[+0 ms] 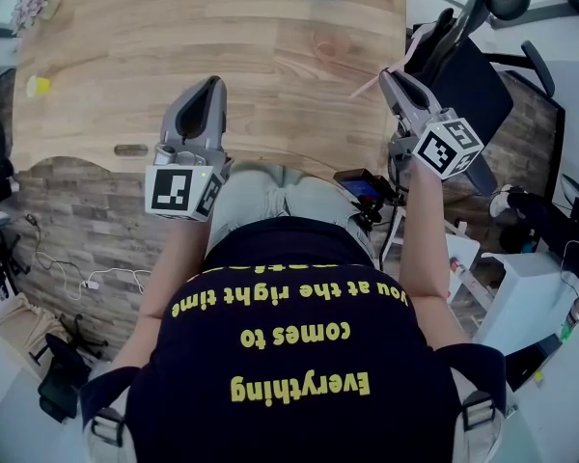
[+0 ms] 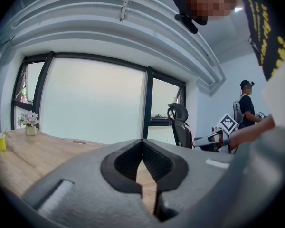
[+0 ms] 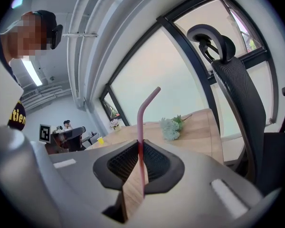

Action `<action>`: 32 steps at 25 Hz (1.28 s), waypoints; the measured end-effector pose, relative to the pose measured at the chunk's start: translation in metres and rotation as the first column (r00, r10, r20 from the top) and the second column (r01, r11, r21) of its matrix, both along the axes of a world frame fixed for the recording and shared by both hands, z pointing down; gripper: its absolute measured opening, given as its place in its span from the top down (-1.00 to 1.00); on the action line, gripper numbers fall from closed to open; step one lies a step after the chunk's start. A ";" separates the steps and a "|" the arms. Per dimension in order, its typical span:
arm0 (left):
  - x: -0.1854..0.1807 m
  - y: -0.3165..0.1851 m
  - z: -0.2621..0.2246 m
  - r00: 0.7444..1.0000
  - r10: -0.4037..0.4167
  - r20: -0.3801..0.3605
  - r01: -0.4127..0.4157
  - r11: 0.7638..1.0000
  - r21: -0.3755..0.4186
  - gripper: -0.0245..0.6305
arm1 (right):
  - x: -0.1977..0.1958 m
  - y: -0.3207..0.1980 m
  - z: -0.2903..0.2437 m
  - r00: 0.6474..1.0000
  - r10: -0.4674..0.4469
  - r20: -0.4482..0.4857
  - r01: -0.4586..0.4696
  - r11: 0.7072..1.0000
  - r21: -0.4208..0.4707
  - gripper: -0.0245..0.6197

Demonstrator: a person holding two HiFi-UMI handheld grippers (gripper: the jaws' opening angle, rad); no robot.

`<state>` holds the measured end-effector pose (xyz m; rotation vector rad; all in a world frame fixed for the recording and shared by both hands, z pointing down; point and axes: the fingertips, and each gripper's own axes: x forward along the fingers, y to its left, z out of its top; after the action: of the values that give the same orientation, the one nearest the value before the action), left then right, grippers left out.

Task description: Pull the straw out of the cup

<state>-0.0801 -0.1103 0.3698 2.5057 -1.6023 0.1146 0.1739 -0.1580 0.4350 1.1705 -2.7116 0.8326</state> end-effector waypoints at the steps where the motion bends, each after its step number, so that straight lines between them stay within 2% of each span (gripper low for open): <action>1: 0.000 0.001 0.000 1.000 0.002 0.000 -0.002 1.000 -0.001 0.93 | 0.001 0.002 0.004 1.000 -0.003 -0.007 0.003 1.000 -0.015 0.80; 5: 0.001 0.001 0.002 1.000 0.008 0.001 -0.008 1.000 -0.006 0.93 | 0.002 0.008 0.024 1.000 -0.012 -0.021 0.011 0.996 -0.091 0.80; 11: 0.002 -0.002 0.003 1.000 0.014 0.000 -0.014 1.000 -0.009 0.93 | 0.005 0.013 0.054 1.000 0.000 0.024 0.005 0.977 -0.211 0.80; 17: 0.002 -0.001 0.006 1.000 0.007 0.001 -0.007 1.000 -0.017 0.93 | 0.008 0.018 0.080 0.998 0.003 0.071 0.020 0.947 -0.322 0.80; 23: 0.000 -0.002 0.009 1.000 0.001 0.004 -0.001 1.000 -0.025 0.93 | 0.009 0.024 0.105 0.998 -0.001 0.070 0.030 0.909 -0.416 0.80; 32: 0.000 -0.004 0.012 1.000 -0.001 0.017 0.001 1.000 -0.028 0.93 | 0.006 0.026 0.126 0.997 0.009 0.076 0.028 0.882 -0.471 0.80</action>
<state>-0.0797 -0.1145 0.3820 2.4903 -1.5971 0.1577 0.1802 -0.1316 0.5608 1.0252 -2.3505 1.4569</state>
